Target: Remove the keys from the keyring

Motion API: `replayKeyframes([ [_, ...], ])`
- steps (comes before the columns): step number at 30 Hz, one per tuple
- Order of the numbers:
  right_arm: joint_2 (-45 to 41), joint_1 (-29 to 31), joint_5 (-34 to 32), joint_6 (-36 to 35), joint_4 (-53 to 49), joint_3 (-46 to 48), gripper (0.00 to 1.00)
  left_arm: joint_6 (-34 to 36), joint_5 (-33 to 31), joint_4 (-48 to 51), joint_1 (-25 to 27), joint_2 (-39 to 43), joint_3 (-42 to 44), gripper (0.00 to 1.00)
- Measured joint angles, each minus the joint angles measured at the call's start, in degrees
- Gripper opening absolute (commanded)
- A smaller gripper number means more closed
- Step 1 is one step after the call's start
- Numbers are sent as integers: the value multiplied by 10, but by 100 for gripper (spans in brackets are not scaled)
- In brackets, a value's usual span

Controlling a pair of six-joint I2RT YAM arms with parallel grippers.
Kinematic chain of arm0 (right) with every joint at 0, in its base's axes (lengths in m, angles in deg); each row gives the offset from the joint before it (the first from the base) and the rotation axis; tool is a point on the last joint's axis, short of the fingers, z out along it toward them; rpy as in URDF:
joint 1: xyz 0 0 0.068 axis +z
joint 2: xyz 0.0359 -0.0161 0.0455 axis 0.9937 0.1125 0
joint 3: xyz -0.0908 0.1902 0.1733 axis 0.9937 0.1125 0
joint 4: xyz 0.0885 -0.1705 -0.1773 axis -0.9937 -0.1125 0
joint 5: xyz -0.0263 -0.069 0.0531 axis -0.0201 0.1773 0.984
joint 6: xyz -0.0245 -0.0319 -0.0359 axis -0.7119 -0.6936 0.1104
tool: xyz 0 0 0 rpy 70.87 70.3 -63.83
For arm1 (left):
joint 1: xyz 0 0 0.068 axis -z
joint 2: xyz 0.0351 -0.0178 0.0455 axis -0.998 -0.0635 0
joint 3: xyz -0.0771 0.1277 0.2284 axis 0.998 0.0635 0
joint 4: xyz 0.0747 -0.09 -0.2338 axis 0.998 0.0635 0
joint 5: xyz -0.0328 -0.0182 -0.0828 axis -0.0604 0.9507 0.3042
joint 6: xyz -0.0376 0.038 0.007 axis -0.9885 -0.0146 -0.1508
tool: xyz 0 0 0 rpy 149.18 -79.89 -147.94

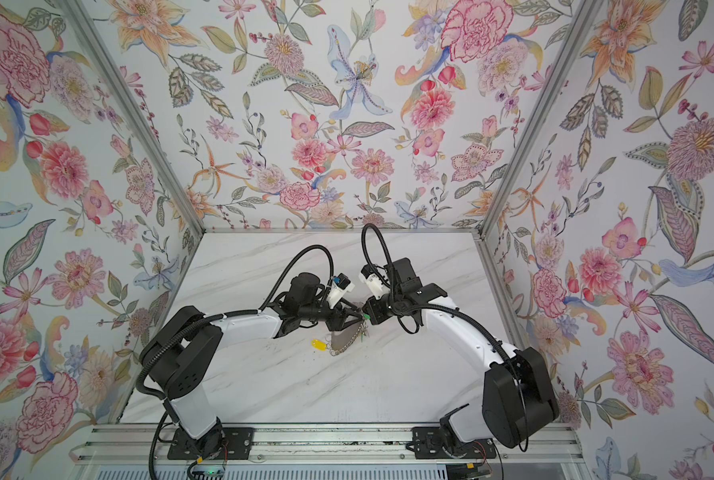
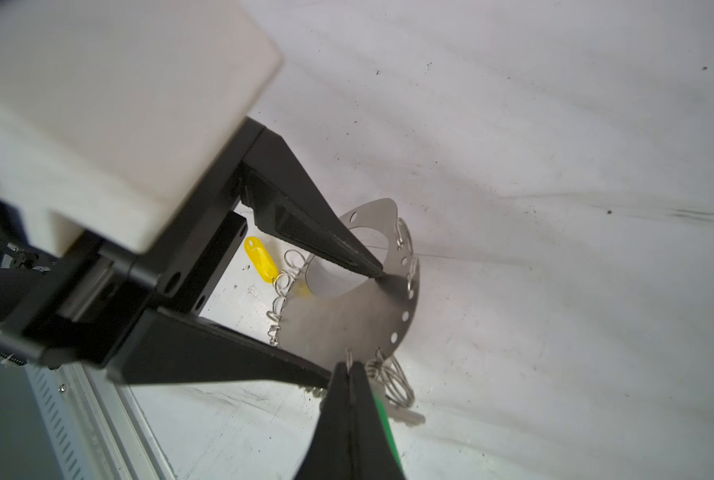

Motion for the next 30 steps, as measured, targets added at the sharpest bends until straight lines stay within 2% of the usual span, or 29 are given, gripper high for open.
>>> replayKeyframes([
  [13, 8, 9, 17, 10, 14, -2, 0, -5, -14, -2, 1, -5, -1, 51],
  [20, 14, 11, 13, 10, 16, -4, 0, -3, -55, 8, 1, 0, -2, 51],
  [22, 11, 11, 16, 10, 20, -3, 0, 1, -69, 11, 1, 6, 0, 55],
  [26, -4, 7, 27, 10, 23, -2, 0, 16, -102, 24, -12, 26, 1, 56],
  [30, -23, 4, 38, 9, 22, -2, 0, 24, -127, 33, -47, 57, 4, 58],
])
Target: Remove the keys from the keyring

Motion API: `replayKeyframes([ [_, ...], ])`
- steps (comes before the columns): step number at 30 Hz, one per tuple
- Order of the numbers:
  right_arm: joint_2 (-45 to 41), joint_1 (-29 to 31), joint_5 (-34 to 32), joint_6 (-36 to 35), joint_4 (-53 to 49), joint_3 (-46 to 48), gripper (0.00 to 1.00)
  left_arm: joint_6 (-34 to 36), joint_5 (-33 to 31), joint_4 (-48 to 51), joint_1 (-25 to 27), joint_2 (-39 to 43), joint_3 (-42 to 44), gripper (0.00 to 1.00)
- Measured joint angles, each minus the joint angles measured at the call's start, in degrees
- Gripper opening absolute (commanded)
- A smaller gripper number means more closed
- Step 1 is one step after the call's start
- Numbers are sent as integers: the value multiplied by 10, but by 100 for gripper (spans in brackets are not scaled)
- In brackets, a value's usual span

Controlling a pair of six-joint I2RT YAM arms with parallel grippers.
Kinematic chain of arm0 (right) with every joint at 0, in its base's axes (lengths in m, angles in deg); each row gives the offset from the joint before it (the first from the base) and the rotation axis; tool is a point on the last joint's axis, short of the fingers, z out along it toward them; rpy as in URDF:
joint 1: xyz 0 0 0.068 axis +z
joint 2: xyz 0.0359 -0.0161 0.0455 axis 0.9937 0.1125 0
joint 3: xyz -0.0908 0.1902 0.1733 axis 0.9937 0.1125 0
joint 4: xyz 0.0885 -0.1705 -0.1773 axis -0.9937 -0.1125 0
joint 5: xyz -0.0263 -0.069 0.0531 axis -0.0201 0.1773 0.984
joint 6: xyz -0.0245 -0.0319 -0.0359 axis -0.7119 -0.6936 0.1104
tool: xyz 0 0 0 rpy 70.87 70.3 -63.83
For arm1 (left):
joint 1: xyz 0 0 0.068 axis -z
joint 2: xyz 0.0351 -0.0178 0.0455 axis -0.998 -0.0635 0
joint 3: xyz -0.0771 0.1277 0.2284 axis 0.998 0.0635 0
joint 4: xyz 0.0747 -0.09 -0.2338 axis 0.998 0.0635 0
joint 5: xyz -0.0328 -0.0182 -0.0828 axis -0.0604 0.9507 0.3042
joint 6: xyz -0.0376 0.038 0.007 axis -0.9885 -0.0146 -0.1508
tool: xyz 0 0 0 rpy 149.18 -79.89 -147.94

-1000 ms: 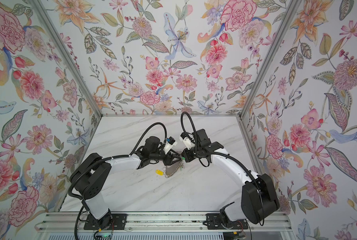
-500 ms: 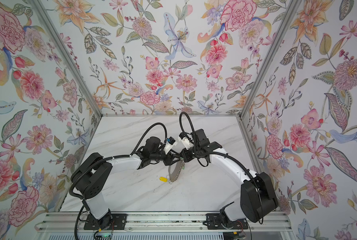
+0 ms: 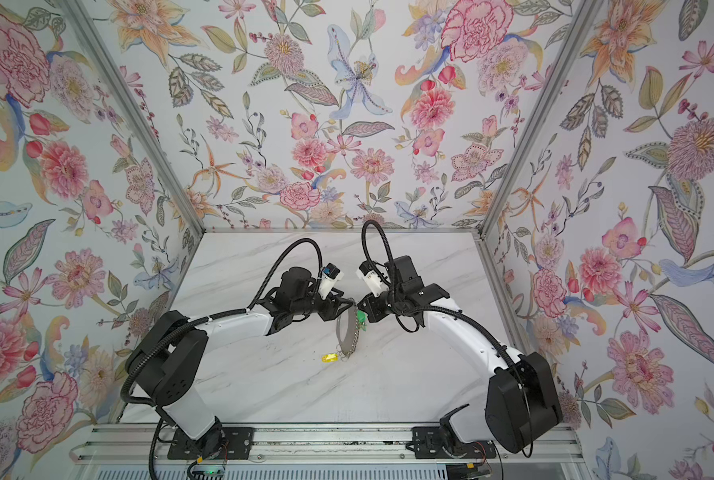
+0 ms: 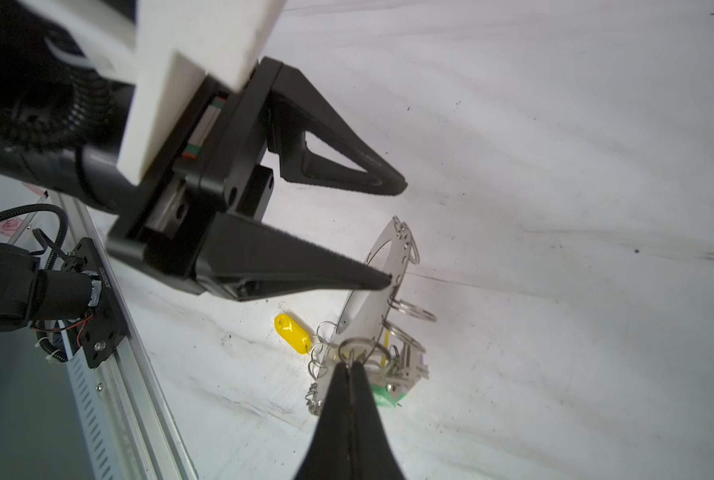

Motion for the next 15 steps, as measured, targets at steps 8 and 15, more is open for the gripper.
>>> replayKeyframes([
  [8, -13, -20, -52, -22, -21, 1, 0, 6, -33, -7, -25, 84, 35, 59],
  [15, -8, -23, -32, -33, -36, -14, 0, -12, -11, -48, -18, 89, 59, 55],
])
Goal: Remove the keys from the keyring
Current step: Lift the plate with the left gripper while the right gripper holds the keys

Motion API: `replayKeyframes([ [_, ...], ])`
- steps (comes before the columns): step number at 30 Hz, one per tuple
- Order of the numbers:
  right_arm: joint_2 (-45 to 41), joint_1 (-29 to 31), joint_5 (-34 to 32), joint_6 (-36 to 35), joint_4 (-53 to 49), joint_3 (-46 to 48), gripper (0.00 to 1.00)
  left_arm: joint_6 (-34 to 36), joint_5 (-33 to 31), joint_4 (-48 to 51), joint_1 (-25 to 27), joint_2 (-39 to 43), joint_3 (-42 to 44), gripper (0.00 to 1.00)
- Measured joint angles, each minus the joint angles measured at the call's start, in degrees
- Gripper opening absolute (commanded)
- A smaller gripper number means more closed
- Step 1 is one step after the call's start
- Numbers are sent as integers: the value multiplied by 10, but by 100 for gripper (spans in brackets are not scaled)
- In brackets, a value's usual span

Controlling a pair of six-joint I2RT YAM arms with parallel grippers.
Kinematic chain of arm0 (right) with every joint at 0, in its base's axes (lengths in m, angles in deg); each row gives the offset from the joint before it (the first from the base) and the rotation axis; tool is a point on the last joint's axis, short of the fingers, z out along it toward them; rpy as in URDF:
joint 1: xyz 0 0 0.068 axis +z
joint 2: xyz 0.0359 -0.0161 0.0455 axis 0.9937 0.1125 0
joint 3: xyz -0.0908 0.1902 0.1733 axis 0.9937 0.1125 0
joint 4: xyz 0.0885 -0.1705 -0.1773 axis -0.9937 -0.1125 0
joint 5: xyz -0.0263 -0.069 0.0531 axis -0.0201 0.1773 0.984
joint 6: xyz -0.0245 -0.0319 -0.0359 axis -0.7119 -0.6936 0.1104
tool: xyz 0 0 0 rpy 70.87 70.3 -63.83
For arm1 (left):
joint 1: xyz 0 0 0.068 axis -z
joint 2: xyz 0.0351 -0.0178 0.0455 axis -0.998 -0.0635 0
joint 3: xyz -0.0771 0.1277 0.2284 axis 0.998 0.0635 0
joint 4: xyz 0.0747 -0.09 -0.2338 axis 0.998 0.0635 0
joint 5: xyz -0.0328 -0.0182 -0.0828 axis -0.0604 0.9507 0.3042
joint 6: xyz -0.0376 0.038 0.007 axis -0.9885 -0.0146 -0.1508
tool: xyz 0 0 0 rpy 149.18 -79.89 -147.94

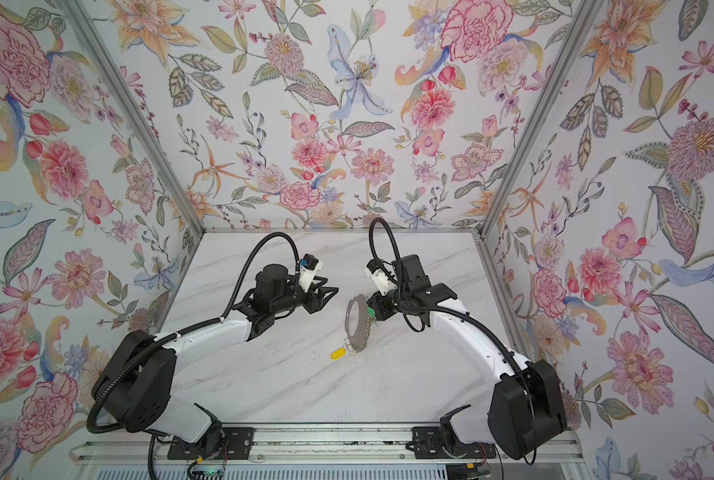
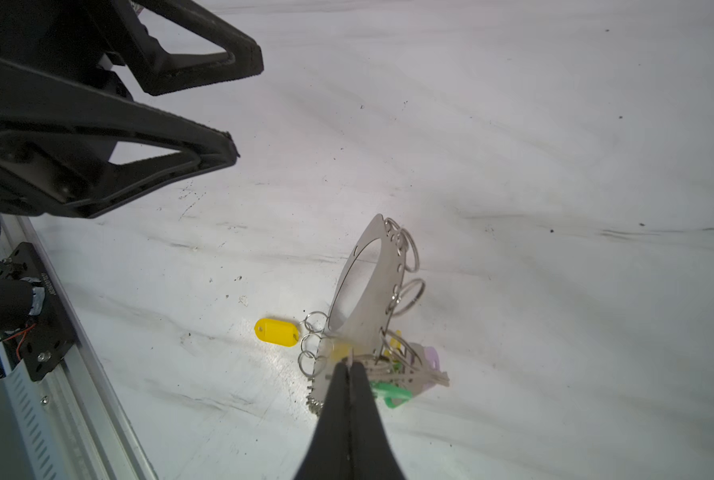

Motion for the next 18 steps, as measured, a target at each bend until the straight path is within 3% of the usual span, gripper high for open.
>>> replayKeyframes([
  [8, 50, 44, 93, -19, -59, -115, 0, -10, 6, -37, 33, -3, 9, 54],
  [18, 62, 40, 82, -30, -77, -99, 0, -17, -40, -64, 27, 44, 81, 57],
])
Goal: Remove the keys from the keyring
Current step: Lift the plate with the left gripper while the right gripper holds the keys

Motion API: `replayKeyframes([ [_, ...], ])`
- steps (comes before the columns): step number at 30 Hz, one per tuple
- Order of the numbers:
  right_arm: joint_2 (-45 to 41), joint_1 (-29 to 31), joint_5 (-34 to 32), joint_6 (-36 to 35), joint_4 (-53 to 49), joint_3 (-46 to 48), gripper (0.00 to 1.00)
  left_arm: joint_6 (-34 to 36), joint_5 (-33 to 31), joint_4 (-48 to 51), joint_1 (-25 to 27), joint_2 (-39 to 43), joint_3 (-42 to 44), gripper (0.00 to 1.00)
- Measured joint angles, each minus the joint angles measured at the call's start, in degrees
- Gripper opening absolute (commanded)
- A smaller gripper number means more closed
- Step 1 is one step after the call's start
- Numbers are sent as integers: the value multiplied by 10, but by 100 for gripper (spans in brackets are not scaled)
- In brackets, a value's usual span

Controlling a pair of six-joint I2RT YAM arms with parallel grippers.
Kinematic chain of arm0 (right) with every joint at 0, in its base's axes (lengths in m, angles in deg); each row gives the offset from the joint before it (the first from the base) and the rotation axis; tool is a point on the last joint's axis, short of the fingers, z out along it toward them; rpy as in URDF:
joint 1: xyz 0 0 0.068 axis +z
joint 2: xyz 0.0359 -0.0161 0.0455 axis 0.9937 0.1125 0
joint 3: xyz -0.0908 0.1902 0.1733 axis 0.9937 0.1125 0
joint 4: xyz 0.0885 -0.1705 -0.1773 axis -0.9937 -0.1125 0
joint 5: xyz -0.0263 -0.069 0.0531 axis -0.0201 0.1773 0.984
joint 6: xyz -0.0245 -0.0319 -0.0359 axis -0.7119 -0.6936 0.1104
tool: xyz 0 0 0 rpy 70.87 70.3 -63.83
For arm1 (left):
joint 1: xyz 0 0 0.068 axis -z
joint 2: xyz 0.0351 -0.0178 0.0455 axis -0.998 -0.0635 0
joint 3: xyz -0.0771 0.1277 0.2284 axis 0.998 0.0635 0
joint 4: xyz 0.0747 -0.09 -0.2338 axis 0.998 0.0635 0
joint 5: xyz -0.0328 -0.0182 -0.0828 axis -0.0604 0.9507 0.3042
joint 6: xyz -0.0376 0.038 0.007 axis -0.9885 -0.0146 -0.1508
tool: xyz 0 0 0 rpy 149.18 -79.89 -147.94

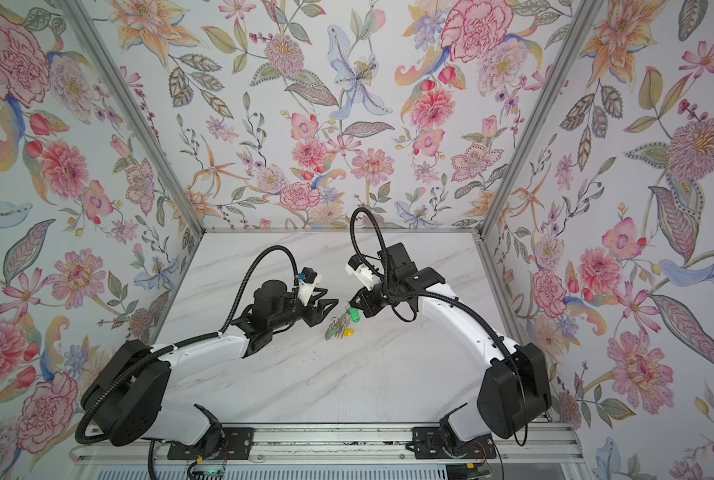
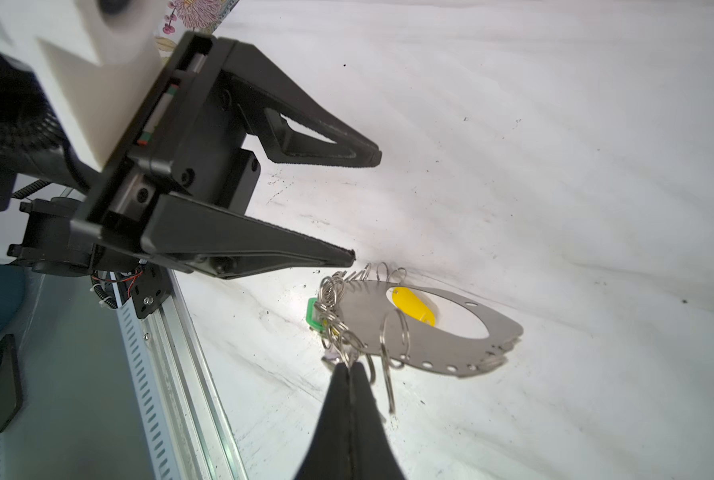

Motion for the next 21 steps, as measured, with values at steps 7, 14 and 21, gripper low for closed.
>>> replayKeyframes([
  [7, 6, 9, 28, 4, 24, 0, 0, -10, 31, -22, 0, 2, 11, 56],
  [14, 6, 4, 49, 4, 28, 0, 0, -10, 50, -31, 0, 21, 42, 53],
  [21, 7, 1, 75, 6, 32, 0, 0, -9, 47, -60, 4, 74, 80, 50],
])
